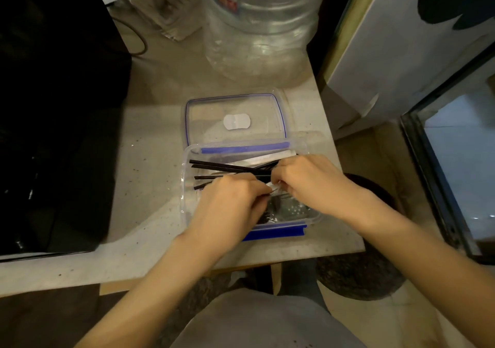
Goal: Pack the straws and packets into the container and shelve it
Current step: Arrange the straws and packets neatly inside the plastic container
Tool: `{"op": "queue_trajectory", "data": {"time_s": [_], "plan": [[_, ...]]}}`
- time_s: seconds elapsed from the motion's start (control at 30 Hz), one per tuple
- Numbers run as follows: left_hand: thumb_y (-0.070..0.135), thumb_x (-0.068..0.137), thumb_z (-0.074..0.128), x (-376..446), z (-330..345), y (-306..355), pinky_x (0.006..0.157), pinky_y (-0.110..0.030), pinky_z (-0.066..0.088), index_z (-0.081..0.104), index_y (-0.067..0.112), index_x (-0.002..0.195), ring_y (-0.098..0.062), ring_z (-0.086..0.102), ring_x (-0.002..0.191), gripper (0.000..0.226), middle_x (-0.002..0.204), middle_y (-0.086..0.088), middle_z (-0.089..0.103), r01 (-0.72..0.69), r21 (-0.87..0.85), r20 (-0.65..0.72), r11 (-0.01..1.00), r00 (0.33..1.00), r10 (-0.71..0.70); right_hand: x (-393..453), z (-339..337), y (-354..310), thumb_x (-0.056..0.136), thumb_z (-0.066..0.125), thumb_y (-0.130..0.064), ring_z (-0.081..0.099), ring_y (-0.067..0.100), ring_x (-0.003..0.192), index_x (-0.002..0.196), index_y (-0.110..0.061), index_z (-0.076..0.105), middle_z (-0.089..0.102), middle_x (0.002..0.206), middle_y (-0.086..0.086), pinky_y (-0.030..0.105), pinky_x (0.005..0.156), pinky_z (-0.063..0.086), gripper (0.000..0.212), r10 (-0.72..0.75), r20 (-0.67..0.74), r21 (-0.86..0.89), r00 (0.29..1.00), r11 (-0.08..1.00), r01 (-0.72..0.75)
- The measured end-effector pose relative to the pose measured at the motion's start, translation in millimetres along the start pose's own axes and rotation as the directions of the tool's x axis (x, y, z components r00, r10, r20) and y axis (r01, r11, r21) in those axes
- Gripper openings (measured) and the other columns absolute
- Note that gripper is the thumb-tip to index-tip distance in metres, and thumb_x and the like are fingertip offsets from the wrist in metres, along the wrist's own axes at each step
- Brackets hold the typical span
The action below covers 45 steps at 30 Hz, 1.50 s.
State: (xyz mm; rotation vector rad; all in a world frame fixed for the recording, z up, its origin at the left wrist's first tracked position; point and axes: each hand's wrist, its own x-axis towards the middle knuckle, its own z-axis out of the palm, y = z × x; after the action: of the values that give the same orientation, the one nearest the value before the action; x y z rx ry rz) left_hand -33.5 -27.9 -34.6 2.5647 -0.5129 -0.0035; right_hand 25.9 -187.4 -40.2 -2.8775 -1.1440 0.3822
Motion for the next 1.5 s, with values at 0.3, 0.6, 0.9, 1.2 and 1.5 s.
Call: {"op": "queue_trajectory", "data": {"time_s": [0.3,0.6,0.9,1.2,1.5], "plan": [[0.02,0.084,0.062,19.7,26.1,18.8,0.078,-0.036,0.054,0.073,0.017,0.097,-0.023,0.066,0.086,0.017,0.093,-0.006,0.074,0.136,-0.101,0.114,0.986,0.986,-0.124,-11.2,-10.0,4.6,0.086,0.053,-0.005,0.061,0.021,0.093,0.105,-0.017,0.065,0.065,0.097,0.005,0.027,0.071,0.05,0.025,0.034,0.009,0.03,0.999,0.999,-0.035],[0.023,0.082,0.064,31.2,40.2,19.1,0.08,-0.037,0.055,0.074,0.021,0.095,-0.02,0.067,0.088,0.016,0.096,-0.003,0.075,0.222,-0.112,0.257,0.969,0.948,-0.187,-1.9,-7.6,4.1,0.085,0.051,-0.002,0.062,0.023,0.089,0.102,-0.014,0.063,0.066,0.098,0.008,0.035,0.075,0.053,0.024,0.073,0.075,0.065,0.995,0.995,-0.078],[0.01,0.082,0.065,22.7,-4.1,-33.7,0.08,-0.038,0.057,0.073,0.012,0.091,-0.02,0.068,0.08,0.013,0.087,-0.007,0.075,0.33,-0.079,0.072,0.941,0.943,-0.325,12.7,-4.3,2.5,0.091,0.055,-0.018,0.062,0.016,0.09,0.109,-0.016,0.064,0.067,0.103,0.001,0.028,0.073,0.051,0.019,0.054,0.024,0.132,0.998,0.99,-0.056],[0.022,0.084,0.063,13.8,6.1,-35.6,0.076,-0.036,0.058,0.073,0.018,0.092,-0.021,0.067,0.082,0.013,0.091,-0.004,0.073,0.295,0.135,0.323,0.946,0.89,-0.323,20.7,6.7,-24.1,0.086,0.054,-0.051,0.051,0.018,0.07,0.083,-0.01,0.066,0.054,0.083,0.002,0.03,0.06,0.036,0.042,0.196,0.054,0.053,0.979,0.979,-0.199],[0.019,0.087,0.057,4.8,9.1,-35.7,0.073,-0.033,0.055,0.071,0.014,0.088,-0.022,0.061,0.086,0.016,0.092,-0.007,0.068,0.35,0.221,0.184,0.91,0.902,-0.391,22.5,15.5,-28.5,0.079,0.068,-0.044,0.059,0.02,0.095,0.113,-0.013,0.058,0.055,0.114,0.003,0.038,0.079,0.053,0.048,0.262,0.134,0.225,0.956,0.931,-0.287]]}}
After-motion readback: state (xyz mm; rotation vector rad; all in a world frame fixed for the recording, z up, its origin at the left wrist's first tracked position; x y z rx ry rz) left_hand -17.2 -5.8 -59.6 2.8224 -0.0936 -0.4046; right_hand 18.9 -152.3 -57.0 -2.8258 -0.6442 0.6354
